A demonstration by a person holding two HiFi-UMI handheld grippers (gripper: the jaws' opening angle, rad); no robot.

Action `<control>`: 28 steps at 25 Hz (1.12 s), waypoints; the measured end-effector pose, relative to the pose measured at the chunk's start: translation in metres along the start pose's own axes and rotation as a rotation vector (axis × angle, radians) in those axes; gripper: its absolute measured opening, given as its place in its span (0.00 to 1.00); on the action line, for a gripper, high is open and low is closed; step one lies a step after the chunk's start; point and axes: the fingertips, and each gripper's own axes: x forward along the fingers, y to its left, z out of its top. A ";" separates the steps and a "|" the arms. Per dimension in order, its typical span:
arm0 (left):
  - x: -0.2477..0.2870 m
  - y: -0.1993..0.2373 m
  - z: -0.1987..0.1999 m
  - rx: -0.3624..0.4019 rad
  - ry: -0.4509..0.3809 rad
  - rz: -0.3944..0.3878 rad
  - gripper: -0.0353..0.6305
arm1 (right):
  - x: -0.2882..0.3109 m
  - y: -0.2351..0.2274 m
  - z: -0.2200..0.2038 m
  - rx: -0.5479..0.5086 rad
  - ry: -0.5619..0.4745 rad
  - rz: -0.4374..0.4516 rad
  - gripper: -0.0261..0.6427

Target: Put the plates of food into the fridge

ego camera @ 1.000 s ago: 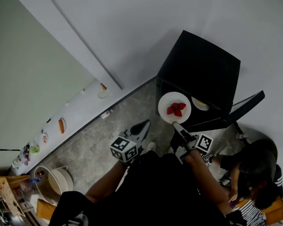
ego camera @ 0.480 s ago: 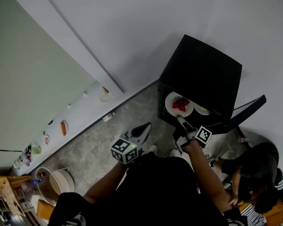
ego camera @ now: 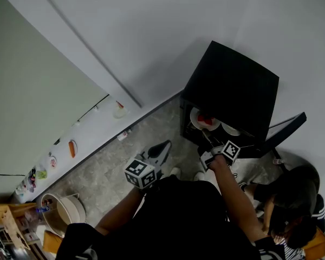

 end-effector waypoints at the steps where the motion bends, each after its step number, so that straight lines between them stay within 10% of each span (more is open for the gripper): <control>1: 0.001 0.000 0.000 -0.001 0.001 -0.001 0.09 | 0.003 -0.002 0.001 0.008 -0.005 0.000 0.09; 28: 0.006 0.010 0.003 -0.018 0.003 0.015 0.09 | 0.045 -0.017 0.037 0.078 -0.143 -0.050 0.09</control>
